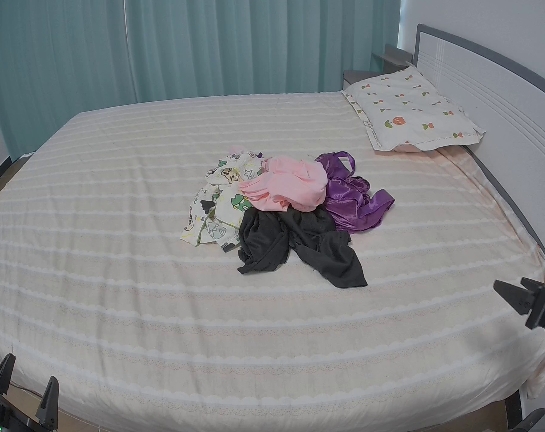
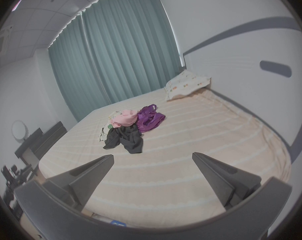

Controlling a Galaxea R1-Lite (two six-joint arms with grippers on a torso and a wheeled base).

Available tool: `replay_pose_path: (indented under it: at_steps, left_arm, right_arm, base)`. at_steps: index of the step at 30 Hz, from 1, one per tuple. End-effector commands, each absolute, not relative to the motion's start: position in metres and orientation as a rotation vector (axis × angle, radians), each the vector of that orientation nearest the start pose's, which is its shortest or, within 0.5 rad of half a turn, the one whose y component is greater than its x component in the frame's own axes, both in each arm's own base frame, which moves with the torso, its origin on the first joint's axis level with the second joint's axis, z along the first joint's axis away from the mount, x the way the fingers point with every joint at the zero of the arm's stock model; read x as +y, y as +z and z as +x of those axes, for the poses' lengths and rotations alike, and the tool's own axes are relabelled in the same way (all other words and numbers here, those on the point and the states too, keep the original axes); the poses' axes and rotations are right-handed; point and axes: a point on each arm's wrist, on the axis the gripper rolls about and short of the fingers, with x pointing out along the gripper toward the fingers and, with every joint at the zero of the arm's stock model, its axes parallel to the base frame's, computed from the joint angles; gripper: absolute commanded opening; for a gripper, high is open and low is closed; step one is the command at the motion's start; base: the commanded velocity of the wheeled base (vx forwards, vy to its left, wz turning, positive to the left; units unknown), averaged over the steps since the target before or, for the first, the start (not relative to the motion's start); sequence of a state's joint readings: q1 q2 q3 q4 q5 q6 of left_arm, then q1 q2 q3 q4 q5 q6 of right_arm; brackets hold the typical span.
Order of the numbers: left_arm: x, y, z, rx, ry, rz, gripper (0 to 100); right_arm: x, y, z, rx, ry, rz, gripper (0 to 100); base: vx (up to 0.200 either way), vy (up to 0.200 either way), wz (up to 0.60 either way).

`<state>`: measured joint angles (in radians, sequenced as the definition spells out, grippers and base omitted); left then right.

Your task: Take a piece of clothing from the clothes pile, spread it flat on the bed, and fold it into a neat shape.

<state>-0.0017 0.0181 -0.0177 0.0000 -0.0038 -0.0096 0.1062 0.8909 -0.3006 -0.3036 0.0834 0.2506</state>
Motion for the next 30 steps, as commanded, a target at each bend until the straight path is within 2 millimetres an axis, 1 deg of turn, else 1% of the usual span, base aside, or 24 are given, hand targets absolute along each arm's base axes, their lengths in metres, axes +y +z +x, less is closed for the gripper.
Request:
replay_pose_path:
  at_steps: [1,2,4,6,8,9,11,12,13,14,16,19,21,24,25,27,28,30]
  left_arm:
    - [0.0,0.076,-0.022,0.005,-0.006,-0.008,100]
    - [0.0,0.076,-0.022,0.005,-0.006,-0.008,100]
    - [0.0,0.076,-0.022,0.005,-0.006,-0.008,100]
    - [0.0,0.076,-0.022,0.005,-0.006,-0.008,100]
    - [0.0,0.076,-0.022,0.005,-0.006,-0.008,100]
    - [0.0,0.076,-0.022,0.005,-0.006,-0.008,100]
    - [0.0,0.076,-0.022,0.005,-0.006,-0.009,100]
    - [0.0,0.076,-0.022,0.005,-0.006,-0.009,100]
    - [0.0,0.076,-0.022,0.005,-0.006,-0.009,100]
    - [0.0,0.076,-0.022,0.005,-0.006,-0.009,100]
    - [0.0,0.076,-0.022,0.005,-0.006,-0.009,100]
    - [0.0,0.076,-0.022,0.005,-0.006,-0.009,100]
    - [0.0,0.076,-0.022,0.005,-0.006,-0.011,100]
    - [0.0,0.076,-0.022,0.005,-0.006,-0.011,100]
    - [0.0,0.076,-0.022,0.005,-0.006,-0.011,100]
    - [0.0,0.076,-0.022,0.005,-0.006,-0.011,100]
    - [0.0,0.076,-0.022,0.005,-0.006,-0.011,100]
    - [0.0,0.076,-0.022,0.005,-0.006,-0.012,100]
  right_arm:
    - [0.066,0.127,0.235,0.582,0.217,0.402,100]
    - [0.067,0.126,0.238,0.586,0.216,0.406,100]
    - [0.078,0.115,0.265,0.613,0.204,0.424,100]
    - [0.086,0.106,0.283,0.634,0.185,0.444,100]
    - [0.087,0.105,0.286,0.635,0.181,0.447,100]
    - [0.099,0.094,0.305,0.656,0.158,0.489,100]
    - [0.104,0.09,0.313,0.659,0.152,0.504,100]
    - [0.112,0.082,0.322,0.668,0.14,0.518,100]
    - [0.112,0.082,0.322,0.668,0.14,0.518,100]
    - [0.12,0.076,0.332,0.664,0.127,0.517,100]
    - [0.126,0.07,0.343,0.657,0.112,0.513,100]
    - [0.132,0.058,0.356,0.658,0.089,0.503,100]
    - [0.135,0.056,0.364,0.646,0.087,0.503,100]
    - [0.142,0.047,0.369,0.654,0.096,0.496,100]
    - [0.142,0.047,0.369,0.654,0.096,0.496,100]
    - [0.15,0.036,0.377,0.662,0.101,0.488,100]
    - [0.15,0.036,0.378,0.662,0.1,0.488,100]
    - [0.155,0.028,0.384,0.659,0.093,0.48,100]
  base:
    - [0.0,0.0,0.0]
    - [0.0,0.0,0.0]
    - [0.0,0.0,0.0]
    - [0.0,0.0,0.0]
    - [0.0,0.0,0.0]
    - [0.0,0.0,0.0]
    - [0.0,0.0,0.0]
    - [0.0,0.0,0.0]
    - [0.0,0.0,0.0]
    - [0.0,0.0,0.0]
    - [0.0,0.0,0.0]
    - [0.0,0.0,0.0]
    - [0.0,0.0,0.0]
    - [0.0,0.0,0.0]
    - [0.0,0.0,0.0]
    - [0.0,0.0,0.0]
    - [0.0,0.0,0.0]
    - [0.0,0.0,0.0]
